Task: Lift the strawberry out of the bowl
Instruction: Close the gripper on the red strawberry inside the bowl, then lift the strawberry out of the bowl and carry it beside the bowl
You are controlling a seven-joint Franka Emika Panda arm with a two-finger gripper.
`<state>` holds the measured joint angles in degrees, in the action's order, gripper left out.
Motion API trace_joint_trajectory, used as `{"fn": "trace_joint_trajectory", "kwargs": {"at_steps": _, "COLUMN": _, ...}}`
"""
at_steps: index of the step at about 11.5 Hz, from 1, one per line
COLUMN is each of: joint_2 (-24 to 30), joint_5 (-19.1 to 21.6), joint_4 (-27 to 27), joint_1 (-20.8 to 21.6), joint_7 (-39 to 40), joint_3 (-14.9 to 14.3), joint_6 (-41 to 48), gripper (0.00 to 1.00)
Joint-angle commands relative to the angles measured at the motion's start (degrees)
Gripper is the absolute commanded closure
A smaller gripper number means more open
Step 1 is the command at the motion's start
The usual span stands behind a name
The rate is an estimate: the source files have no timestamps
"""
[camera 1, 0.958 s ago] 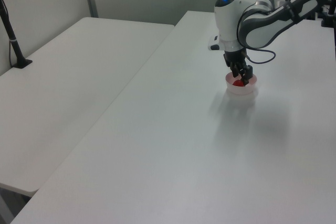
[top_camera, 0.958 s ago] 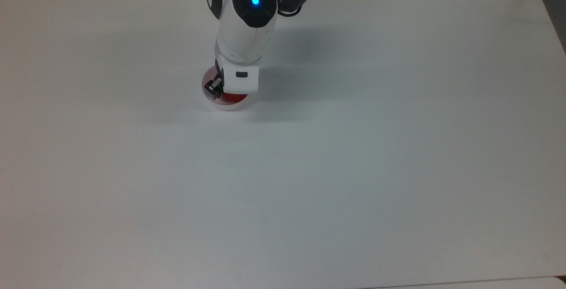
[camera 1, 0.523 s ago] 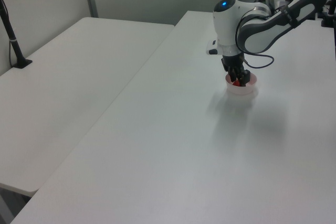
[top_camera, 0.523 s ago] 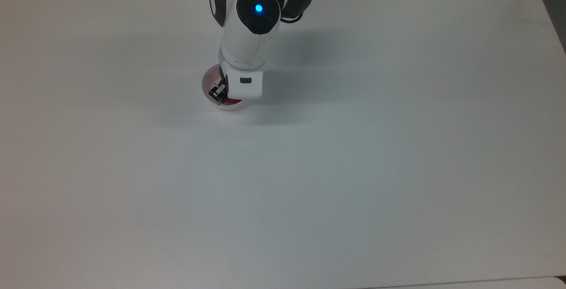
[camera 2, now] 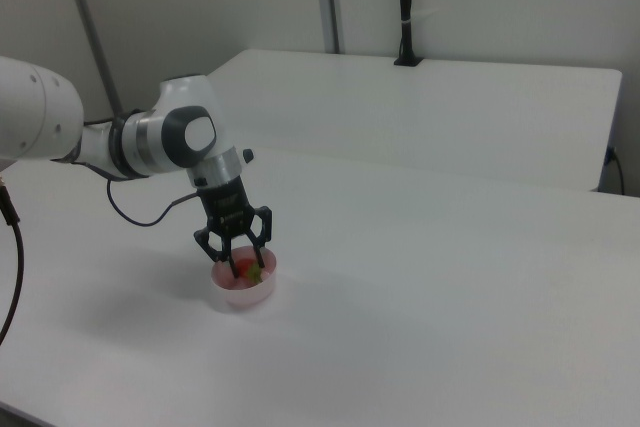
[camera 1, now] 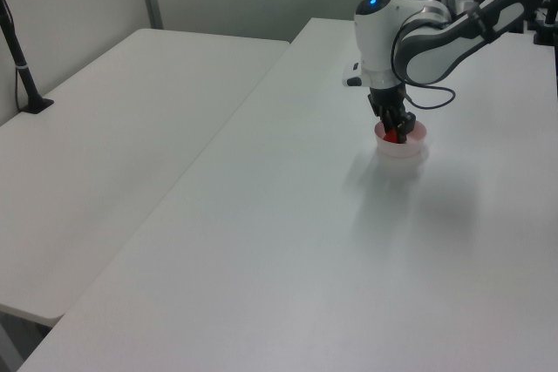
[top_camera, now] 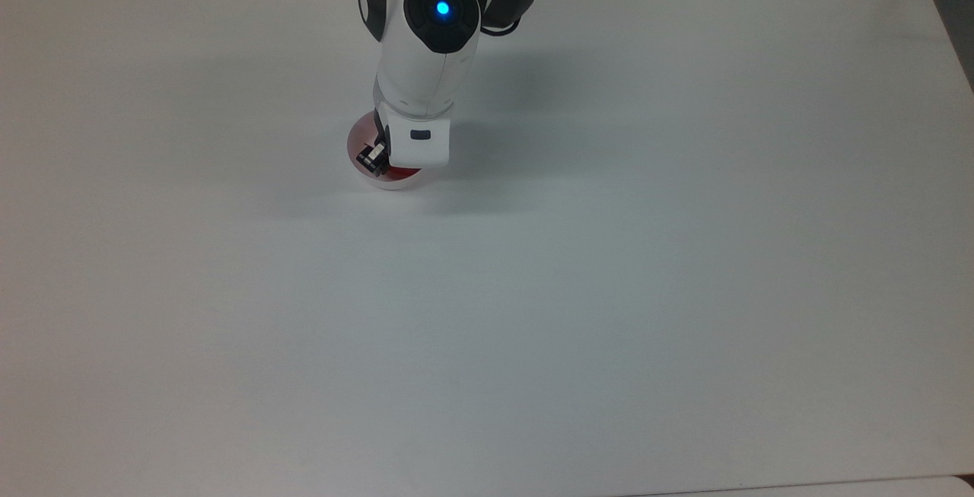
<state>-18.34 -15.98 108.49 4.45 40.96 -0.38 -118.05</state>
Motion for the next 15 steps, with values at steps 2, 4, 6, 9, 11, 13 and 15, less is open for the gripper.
{"fn": "trace_joint_trajectory", "kwargs": {"at_steps": 2, "joint_2": 3.1, "joint_5": 2.7, "joint_4": -3.8, "joint_1": -0.5, "joint_7": 0.9, "joint_3": 0.5, "joint_6": 9.2, "gripper": 0.67}}
{"fn": "trace_joint_trajectory", "kwargs": {"at_steps": 4, "joint_2": 3.8, "joint_5": 5.1, "joint_4": -6.9, "joint_1": -1.8, "joint_7": 0.5, "joint_3": 0.3, "joint_6": 11.7, "gripper": 0.67}}
{"fn": "trace_joint_trajectory", "kwargs": {"at_steps": 6, "joint_2": 3.3, "joint_5": 8.8, "joint_4": -10.7, "joint_1": -3.2, "joint_7": -1.2, "joint_3": -0.3, "joint_6": 11.9, "gripper": 0.66}}
{"fn": "trace_joint_trajectory", "kwargs": {"at_steps": 9, "joint_2": 1.0, "joint_5": 9.5, "joint_4": -13.8, "joint_1": -8.0, "joint_7": -4.5, "joint_3": -1.0, "joint_6": 8.9, "gripper": 0.66}}
{"fn": "trace_joint_trajectory", "kwargs": {"at_steps": 11, "joint_2": -0.6, "joint_5": 9.6, "joint_4": -13.9, "joint_1": -9.6, "joint_7": -9.4, "joint_3": -2.2, "joint_6": 3.4, "gripper": 0.66}}
{"fn": "trace_joint_trajectory", "kwargs": {"at_steps": 13, "joint_2": -2.4, "joint_5": 9.7, "joint_4": -13.9, "joint_1": -10.7, "joint_7": -12.0, "joint_3": -2.3, "joint_6": 2.5, "gripper": 0.66}}
{"fn": "trace_joint_trajectory", "kwargs": {"at_steps": 15, "joint_2": -3.7, "joint_5": 9.7, "joint_4": -13.9, "joint_1": -10.6, "joint_7": -15.3, "joint_3": -2.3, "joint_6": 2.2, "gripper": 0.66}}
